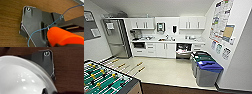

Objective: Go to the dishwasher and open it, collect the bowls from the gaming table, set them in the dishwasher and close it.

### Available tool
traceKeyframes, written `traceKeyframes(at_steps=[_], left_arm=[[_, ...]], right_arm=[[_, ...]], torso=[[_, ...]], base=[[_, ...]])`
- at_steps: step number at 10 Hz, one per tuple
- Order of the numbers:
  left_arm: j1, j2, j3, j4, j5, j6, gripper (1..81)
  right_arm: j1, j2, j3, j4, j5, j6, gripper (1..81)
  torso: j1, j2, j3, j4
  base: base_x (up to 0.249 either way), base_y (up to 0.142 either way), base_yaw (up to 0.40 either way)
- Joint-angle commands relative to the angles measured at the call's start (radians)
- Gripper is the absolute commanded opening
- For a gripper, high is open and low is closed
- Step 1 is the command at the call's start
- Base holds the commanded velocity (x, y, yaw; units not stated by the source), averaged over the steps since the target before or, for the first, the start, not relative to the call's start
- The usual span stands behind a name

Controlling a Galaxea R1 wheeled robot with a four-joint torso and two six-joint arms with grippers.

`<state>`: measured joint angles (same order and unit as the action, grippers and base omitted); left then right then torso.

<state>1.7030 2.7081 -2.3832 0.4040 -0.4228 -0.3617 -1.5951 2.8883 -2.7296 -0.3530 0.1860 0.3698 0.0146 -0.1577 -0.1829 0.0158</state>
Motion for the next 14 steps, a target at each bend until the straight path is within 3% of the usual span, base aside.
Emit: traceKeyframes(at_steps=[1, 10, 14], left_arm=[[-0.026, -0.025, 0.005, 0.016, 0.027, 0.007, 1.0], [-0.032, 0.006, -0.001, 0.003, 0.027, 0.004, 1.0], [-0.036, 0.047, -0.082, 0.001, 0.027, 0.000, 1.0]], right_arm=[[0.048, -0.018, -0.004, -0.008, -0.033, -0.002, 1.0], [0.051, -0.008, 0.007, -0.009, -0.034, -0.005, 1.0], [0.049, -0.010, 0.005, -0.008, -0.034, -0.005, 1.0]], torso=[[0.000, 0.000, 0.000, 0.000], [0.000, 0.000, 0.000, 0.000], [0.000, 0.000, 0.000, 0.000]], base=[[0.148, 0.000, 0.000], [0.148, 0.000, 0.000], [0.148, 0.000, 0.000]])
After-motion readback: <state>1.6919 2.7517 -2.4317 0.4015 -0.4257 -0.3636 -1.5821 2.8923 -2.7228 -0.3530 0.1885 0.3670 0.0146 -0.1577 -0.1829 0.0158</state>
